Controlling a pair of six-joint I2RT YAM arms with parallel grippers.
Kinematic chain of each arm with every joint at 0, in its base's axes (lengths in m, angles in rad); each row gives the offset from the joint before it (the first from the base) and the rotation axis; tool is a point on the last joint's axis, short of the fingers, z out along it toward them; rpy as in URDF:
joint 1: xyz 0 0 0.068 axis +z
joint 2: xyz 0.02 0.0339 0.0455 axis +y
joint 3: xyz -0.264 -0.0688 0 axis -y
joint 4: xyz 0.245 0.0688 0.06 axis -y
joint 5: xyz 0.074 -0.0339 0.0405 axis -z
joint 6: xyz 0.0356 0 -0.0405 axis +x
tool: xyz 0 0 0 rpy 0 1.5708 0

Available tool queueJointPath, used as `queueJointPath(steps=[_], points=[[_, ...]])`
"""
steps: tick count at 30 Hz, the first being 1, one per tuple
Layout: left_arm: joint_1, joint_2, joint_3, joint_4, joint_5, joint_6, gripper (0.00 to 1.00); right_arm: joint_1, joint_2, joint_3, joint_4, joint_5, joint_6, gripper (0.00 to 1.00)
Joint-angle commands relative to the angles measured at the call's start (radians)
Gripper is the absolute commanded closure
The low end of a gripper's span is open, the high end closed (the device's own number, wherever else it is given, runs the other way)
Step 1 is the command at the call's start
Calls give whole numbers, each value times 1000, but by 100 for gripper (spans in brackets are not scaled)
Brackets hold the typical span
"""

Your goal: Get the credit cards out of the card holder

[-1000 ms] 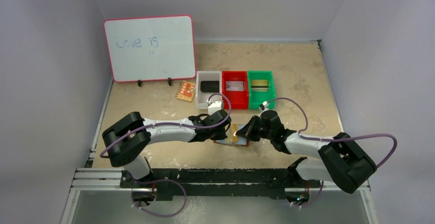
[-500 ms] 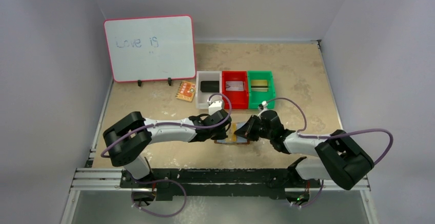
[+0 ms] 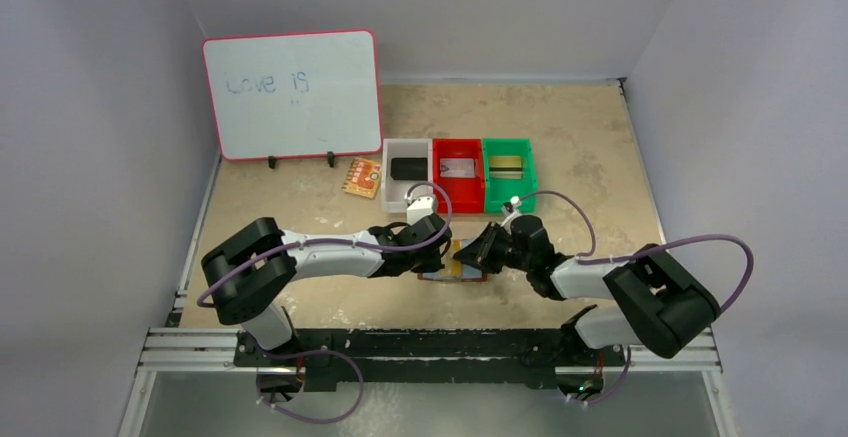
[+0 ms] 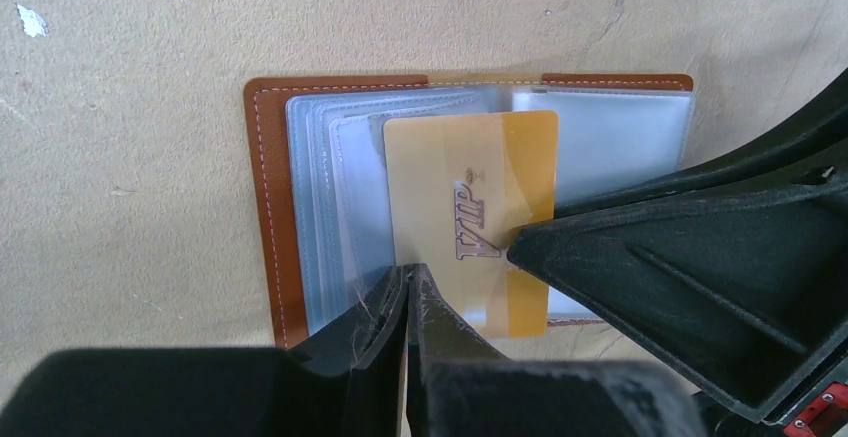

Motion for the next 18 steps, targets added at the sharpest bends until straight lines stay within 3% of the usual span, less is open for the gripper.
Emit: queueJointPath(steps=[1,9,18], points=[[-5,45,-20,-79,-14,3,98,-4,-8,-5,50,-31,1,85],[-6,46,-23,-81,-19,2,98,-6,-66,-2,-42,16,-11,100],[-6,34,-32,-81,-24,1,99,-6,-199,11,-227,117,-36,100]])
